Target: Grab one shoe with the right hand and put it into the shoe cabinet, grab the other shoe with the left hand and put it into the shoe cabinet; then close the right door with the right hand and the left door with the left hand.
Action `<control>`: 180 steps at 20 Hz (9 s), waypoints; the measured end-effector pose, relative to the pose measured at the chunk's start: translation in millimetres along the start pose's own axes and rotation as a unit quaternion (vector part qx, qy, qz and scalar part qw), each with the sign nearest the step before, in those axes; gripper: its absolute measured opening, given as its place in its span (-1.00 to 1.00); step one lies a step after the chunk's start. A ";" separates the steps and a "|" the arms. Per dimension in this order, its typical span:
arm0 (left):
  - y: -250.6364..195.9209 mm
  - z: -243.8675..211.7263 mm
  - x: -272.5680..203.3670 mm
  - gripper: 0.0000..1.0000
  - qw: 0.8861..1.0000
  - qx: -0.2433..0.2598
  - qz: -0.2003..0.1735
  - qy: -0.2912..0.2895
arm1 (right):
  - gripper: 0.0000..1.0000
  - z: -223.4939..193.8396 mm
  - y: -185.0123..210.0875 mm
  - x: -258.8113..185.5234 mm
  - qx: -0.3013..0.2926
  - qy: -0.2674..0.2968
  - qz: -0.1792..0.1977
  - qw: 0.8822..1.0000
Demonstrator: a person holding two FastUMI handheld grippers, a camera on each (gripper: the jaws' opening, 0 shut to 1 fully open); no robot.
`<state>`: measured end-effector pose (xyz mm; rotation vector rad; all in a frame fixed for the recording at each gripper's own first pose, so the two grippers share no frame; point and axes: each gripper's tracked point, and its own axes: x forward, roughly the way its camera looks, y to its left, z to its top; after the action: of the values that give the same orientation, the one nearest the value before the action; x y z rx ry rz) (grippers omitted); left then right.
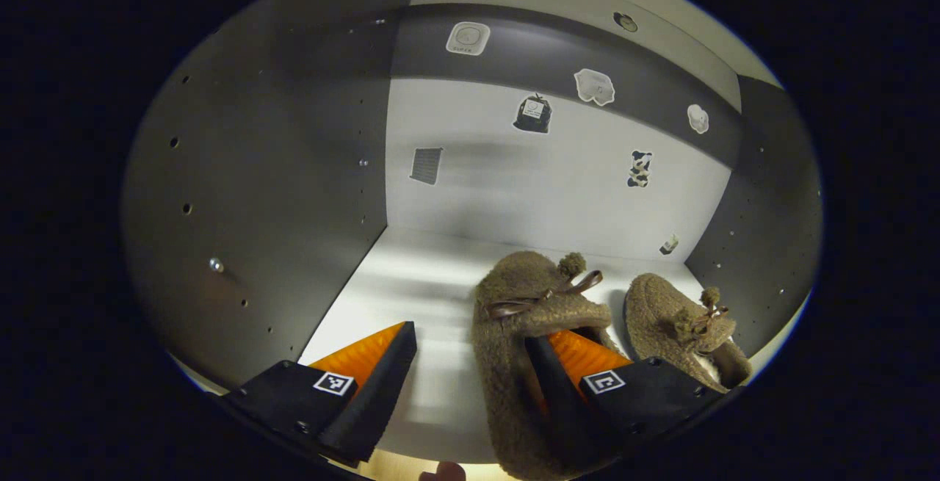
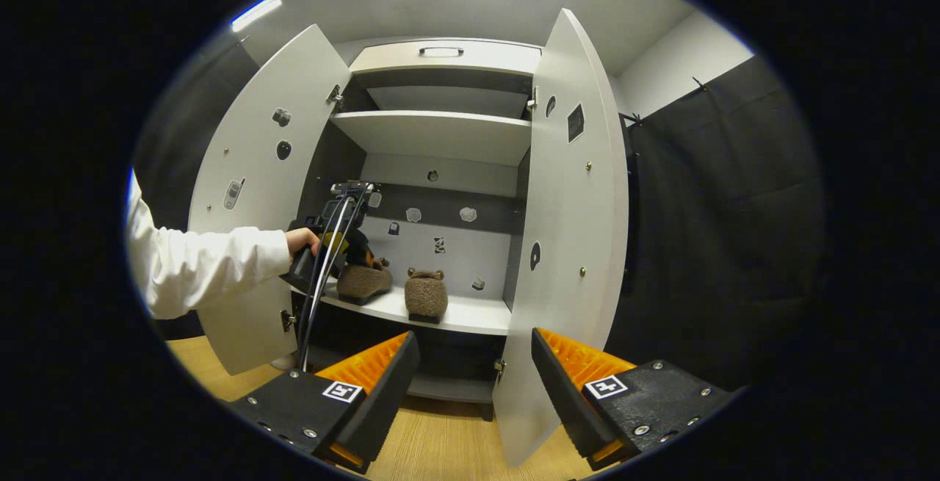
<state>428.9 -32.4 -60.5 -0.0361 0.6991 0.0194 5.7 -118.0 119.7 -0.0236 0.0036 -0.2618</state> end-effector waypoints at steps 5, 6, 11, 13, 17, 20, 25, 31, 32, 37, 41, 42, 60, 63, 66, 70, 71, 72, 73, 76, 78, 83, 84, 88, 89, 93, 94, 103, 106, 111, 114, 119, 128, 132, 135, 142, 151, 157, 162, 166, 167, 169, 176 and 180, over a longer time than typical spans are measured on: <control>-12.3 24.7 -56.2 0.94 0.998 0.009 -0.025 -0.063 | 0.89 -0.2 1.8 2.8 0.008 0.003 0.021 1.000; -15.7 31.6 -71.4 0.94 0.996 0.011 -0.031 -0.081 | 0.89 0.0 2.5 3.0 0.009 0.003 0.025 1.000; -36.7 47.4 -157.2 0.94 0.985 0.027 -0.062 -0.161 | 0.89 10.9 0.5 -1.5 0.024 0.005 0.041 0.999; -40.8 42.4 -188.9 0.94 0.979 0.031 -0.068 -0.188 | 0.89 15.2 -4.6 -6.0 0.031 0.001 0.042 0.999; -41.3 7.1 -243.2 0.94 0.973 0.036 -0.071 -0.217 | 0.89 15.8 -15.0 -16.1 0.036 -0.003 0.044 0.998; -30.7 -27.2 -269.2 0.94 0.967 0.030 -0.050 -0.248 | 0.88 14.7 -26.4 -24.3 0.047 -0.001 0.044 0.998; -9.2 -97.1 -287.0 0.94 0.967 0.035 -0.008 -0.251 | 0.88 9.0 -43.2 -32.1 0.056 0.005 0.035 0.998; 12.2 -160.7 -295.8 0.94 0.967 0.018 0.026 -0.253 | 0.89 24.4 -66.5 -36.0 0.080 -0.005 0.026 0.996; 12.4 -167.9 -298.9 0.94 0.967 0.018 0.023 -0.254 | 0.88 31.6 -75.8 -35.7 0.076 -0.011 0.023 0.997; 3.0 -180.8 -320.3 0.92 0.960 0.045 0.020 -0.275 | 0.88 76.6 -141.6 -26.0 0.049 -0.040 -0.020 0.998; -11.5 -192.2 -334.0 0.94 0.960 0.050 -0.006 -0.276 | 0.96 97.0 -189.1 -5.2 0.042 -0.050 -0.053 0.996; -13.9 -191.9 -336.1 0.91 0.959 0.053 -0.011 -0.277 | 0.88 103.0 -196.8 0.9 0.039 -0.056 -0.060 0.996; 32.3 -178.6 -336.2 0.89 0.959 0.037 -0.012 -0.280 | 0.74 132.5 -140.7 31.3 0.026 -0.097 -0.059 0.993; 39.8 -177.9 -332.9 0.89 0.961 0.035 -0.017 -0.275 | 0.74 137.7 -102.2 38.7 0.015 -0.104 -0.033 0.994; 49.5 -177.3 -331.9 0.94 0.961 0.038 -0.014 -0.272 | 0.74 139.2 -64.3 53.5 0.016 -0.106 -0.006 0.994; 60.1 -175.4 -329.6 0.94 0.962 0.036 -0.012 -0.272 | 0.80 143.8 -29.3 72.8 0.033 -0.115 0.018 0.993; 62.7 -174.4 -328.6 0.94 0.962 0.036 -0.010 -0.272 | 0.90 141.4 -23.6 78.4 0.030 -0.111 0.020 0.993; 64.4 -173.9 -328.4 0.94 0.962 0.037 -0.010 -0.272 | 0.82 137.8 -17.6 82.1 0.027 -0.105 0.023 0.994; 66.0 -173.5 -329.3 0.94 0.961 0.038 -0.011 -0.273 | 0.83 136.3 -11.9 88.0 0.028 -0.099 0.028 0.994; 67.5 -173.0 -331.6 0.94 0.961 0.041 -0.013 -0.273 | 0.90 127.0 7.1 102.2 0.032 -0.076 0.042 0.996; 68.9 -170.7 -330.8 0.94 0.961 0.042 -0.015 -0.274 | 0.85 117.6 11.6 112.2 0.029 -0.059 0.046 0.997; 73.7 -171.8 -336.3 0.94 0.961 0.040 -0.011 -0.274 | 0.81 112.9 28.6 134.1 0.046 -0.043 0.053 0.997; 74.9 -171.7 -338.0 0.94 0.961 0.039 -0.011 -0.275 | 0.69 112.0 31.6 137.9 0.047 -0.040 0.054 0.997; 85.7 -170.6 -346.7 0.99 0.960 0.038 0.001 -0.278 | 0.81 113.1 45.4 157.6 0.034 -0.033 0.053 0.997; 89.3 -170.2 -348.9 0.93 0.960 0.034 0.004 -0.278 | 0.81 114.2 49.1 163.7 0.028 -0.033 0.053 0.998; 109.2 -165.7 -362.5 0.93 0.960 0.007 0.024 -0.279 | 0.80 111.1 56.7 175.8 0.030 -0.033 0.052 0.998; 116.5 -161.8 -366.8 0.94 0.959 -0.001 0.031 -0.282 | 0.80 109.6 57.4 178.2 0.037 -0.031 0.053 0.997; 234.9 -79.0 -393.1 0.94 0.940 -0.022 0.145 -0.308 | 0.84 110.8 42.5 157.2 0.069 -0.023 0.065 0.995; 241.4 -25.3 -392.8 0.93 0.935 -0.001 0.145 -0.323 | 0.84 115.8 31.7 136.7 0.067 -0.031 0.061 0.995; 224.7 25.7 -380.0 0.94 0.932 0.032 0.128 -0.338 | 0.84 109.5 6.9 119.5 0.067 -0.028 0.042 0.996; 215.4 26.9 -372.9 0.89 0.933 0.040 0.121 -0.338 | 0.84 104.5 -6.6 115.6 0.067 -0.024 0.033 0.997; 204.4 28.3 -372.3 0.84 0.936 0.056 0.107 -0.331 | 0.84 103.0 -17.6 110.2 0.060 -0.024 0.031 0.997; 82.6 19.2 -350.3 0.92 0.944 0.082 -0.001 -0.319 | 0.84 110.1 -32.2 93.3 0.058 -0.035 0.029 0.997; 40.6 16.6 -327.5 0.89 0.948 0.091 -0.039 -0.304 | 0.85 110.6 -48.7 87.1 0.055 -0.036 0.016 0.998; 17.2 16.2 -319.4 0.89 0.947 0.099 -0.058 -0.301 | 0.85 105.3 -57.6 84.9 0.054 -0.029 0.008 0.998; -22.4 19.9 -292.4 0.97 0.947 0.109 -0.090 -0.289 | 0.84 98.5 -65.7 79.6 0.053 -0.019 0.003 0.998; -49.6 36.7 -257.4 0.92 0.946 0.135 -0.083 -0.283 | 0.84 98.5 -73.7 83.0 0.049 -0.017 0.000 0.999; -54.9 46.6 -238.0 0.96 0.948 0.116 -0.077 -0.285 | 0.85 96.3 -77.3 87.6 0.042 -0.011 -0.001 0.999; -53.0 45.5 -236.8 0.97 0.951 0.110 -0.073 -0.280 | 0.84 100.9 -73.8 90.1 0.048 -0.017 0.002 0.999; -42.1 43.3 -266.5 0.89 0.946 0.109 -0.063 -0.300 | 0.84 90.4 -63.3 100.1 0.047 -0.008 0.013 0.999; -39.4 43.1 -274.6 0.93 0.944 0.109 -0.063 -0.306 | 0.84 86.8 -59.8 102.4 0.049 -0.005 0.017 0.999; -32.8 38.1 -288.5 0.93 0.943 0.106 -0.057 -0.309 | 0.84 80.8 -51.2 106.9 0.052 0.000 0.024 0.998; -2.1 21.6 -311.1 0.93 0.947 0.085 -0.031 -0.308 | 0.84 85.8 -27.7 113.2 0.064 -0.003 0.044 0.997; 13.3 19.0 -316.4 0.93 0.949 0.076 -0.020 -0.304 | 0.85 94.5 -17.5 111.4 0.063 -0.010 0.052 0.997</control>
<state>198.5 -20.2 157.4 0.1017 0.0801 -0.0611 109.4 -161.6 214.5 0.0992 -0.0322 -0.1565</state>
